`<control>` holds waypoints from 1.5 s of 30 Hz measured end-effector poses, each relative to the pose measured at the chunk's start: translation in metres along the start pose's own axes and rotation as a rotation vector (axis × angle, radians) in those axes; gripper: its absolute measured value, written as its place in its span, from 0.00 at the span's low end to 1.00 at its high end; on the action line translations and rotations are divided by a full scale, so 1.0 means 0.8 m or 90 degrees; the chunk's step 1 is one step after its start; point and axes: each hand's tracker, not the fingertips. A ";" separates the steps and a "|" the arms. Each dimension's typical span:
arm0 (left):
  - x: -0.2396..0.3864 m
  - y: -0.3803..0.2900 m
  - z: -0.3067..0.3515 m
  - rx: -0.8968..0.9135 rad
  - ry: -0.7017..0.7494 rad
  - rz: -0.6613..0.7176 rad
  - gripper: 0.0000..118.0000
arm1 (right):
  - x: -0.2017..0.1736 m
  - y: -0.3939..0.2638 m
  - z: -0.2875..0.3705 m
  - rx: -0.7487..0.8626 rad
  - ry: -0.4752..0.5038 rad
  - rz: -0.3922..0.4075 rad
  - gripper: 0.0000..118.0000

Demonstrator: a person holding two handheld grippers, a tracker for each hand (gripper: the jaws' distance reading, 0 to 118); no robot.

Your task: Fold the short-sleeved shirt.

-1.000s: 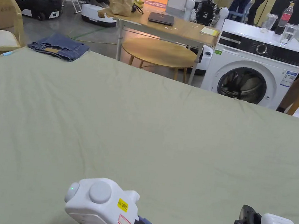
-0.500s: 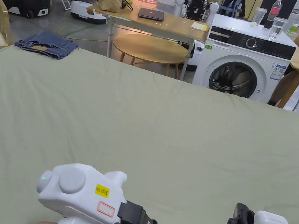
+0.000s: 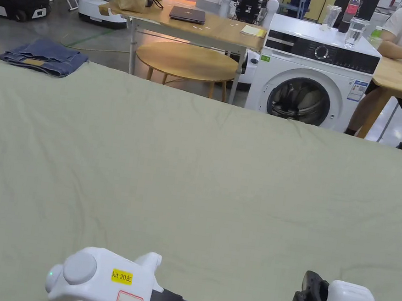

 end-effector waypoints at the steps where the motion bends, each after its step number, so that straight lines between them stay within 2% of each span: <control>1: -0.003 0.000 -0.010 0.003 0.003 -0.002 0.03 | 0.000 -0.001 0.000 -0.001 -0.001 0.002 0.00; 5: -0.021 0.006 -0.046 0.000 0.057 0.016 0.03 | 0.003 -0.004 0.000 -0.001 -0.007 0.005 0.00; 7: -0.028 0.008 -0.054 0.000 0.036 0.030 0.00 | 0.005 -0.004 0.001 0.001 -0.012 0.000 0.00; 14: -0.006 0.019 -0.042 -0.037 0.079 -0.026 0.00 | 0.007 -0.008 -0.002 -0.014 -0.026 0.004 0.00; 15: 0.001 0.022 -0.033 -0.042 0.085 -0.029 0.03 | 0.009 -0.007 -0.002 -0.015 -0.023 0.000 0.00; 19: 0.018 0.029 0.032 -0.004 0.072 -0.068 0.34 | 0.009 -0.001 0.002 -0.005 -0.024 -0.006 0.00; 22: 0.013 0.029 0.090 0.037 0.085 -0.071 0.48 | 0.004 0.005 0.001 -0.003 -0.023 -0.002 0.00; 24: 0.003 0.027 0.125 0.065 0.109 -0.077 0.51 | 0.002 0.008 0.001 -0.003 -0.026 -0.001 0.00; 27: -0.021 0.022 0.165 0.097 0.179 -0.087 0.52 | -0.002 0.009 -0.002 -0.007 -0.017 -0.010 0.00; 29: -0.041 0.017 0.180 0.089 0.212 -0.080 0.52 | -0.003 0.009 -0.006 -0.019 0.010 -0.024 0.00; 37: -0.125 0.008 0.164 0.043 0.141 -0.012 0.52 | -0.016 0.001 -0.007 -0.039 0.015 -0.024 0.00; 42: -0.154 0.009 0.140 0.055 -0.042 0.061 0.51 | -0.015 -0.002 -0.007 -0.046 0.011 -0.022 0.00; 44: -0.161 0.013 0.127 0.040 -0.078 0.089 0.50 | -0.015 -0.002 -0.007 -0.048 0.011 -0.023 0.00; 45: -0.159 0.013 0.122 0.043 -0.074 0.075 0.45 | -0.015 -0.003 -0.007 -0.049 0.009 -0.023 0.00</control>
